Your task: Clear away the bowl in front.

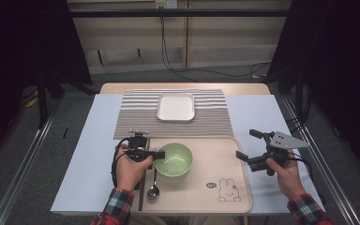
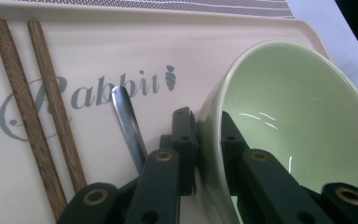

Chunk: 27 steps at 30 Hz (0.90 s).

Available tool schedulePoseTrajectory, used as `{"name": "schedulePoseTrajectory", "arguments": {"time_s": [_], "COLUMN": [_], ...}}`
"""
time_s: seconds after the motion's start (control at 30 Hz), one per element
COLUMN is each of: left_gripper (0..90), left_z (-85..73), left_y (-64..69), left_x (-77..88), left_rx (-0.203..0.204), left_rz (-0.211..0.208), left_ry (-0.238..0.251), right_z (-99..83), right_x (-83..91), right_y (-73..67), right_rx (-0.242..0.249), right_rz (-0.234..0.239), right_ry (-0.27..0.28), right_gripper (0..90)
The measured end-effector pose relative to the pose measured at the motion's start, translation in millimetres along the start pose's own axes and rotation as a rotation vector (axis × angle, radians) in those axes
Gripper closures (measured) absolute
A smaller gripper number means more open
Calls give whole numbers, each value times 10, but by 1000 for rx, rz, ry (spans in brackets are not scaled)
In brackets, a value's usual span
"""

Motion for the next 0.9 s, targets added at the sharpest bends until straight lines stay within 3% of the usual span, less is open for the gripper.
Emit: {"name": "schedulePoseTrajectory", "arguments": {"time_s": [0.13, 0.9], "left_gripper": [808, 753], "left_z": [-7, -22], "left_y": [5, 24], "left_x": [6, 31], "left_rx": [-13, 1], "left_rz": [-5, -55], "left_ry": [3, 44], "right_z": [0, -6], "right_x": [1, 1], "right_y": [0, -6], "right_rx": [1, -3], "right_rz": [-2, -3], "right_ry": [-1, -4], "right_gripper": [0, 0]}}
Point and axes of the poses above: each handheld gripper's, and its own axes: x roughly backward along the jaws, z roughly out of its top, y roughly to its right, the point moved 5 cm from there along -x, roughly forward along the jaws, and after that the axes turned 6 degrees about -x, right-handed, at the moved point
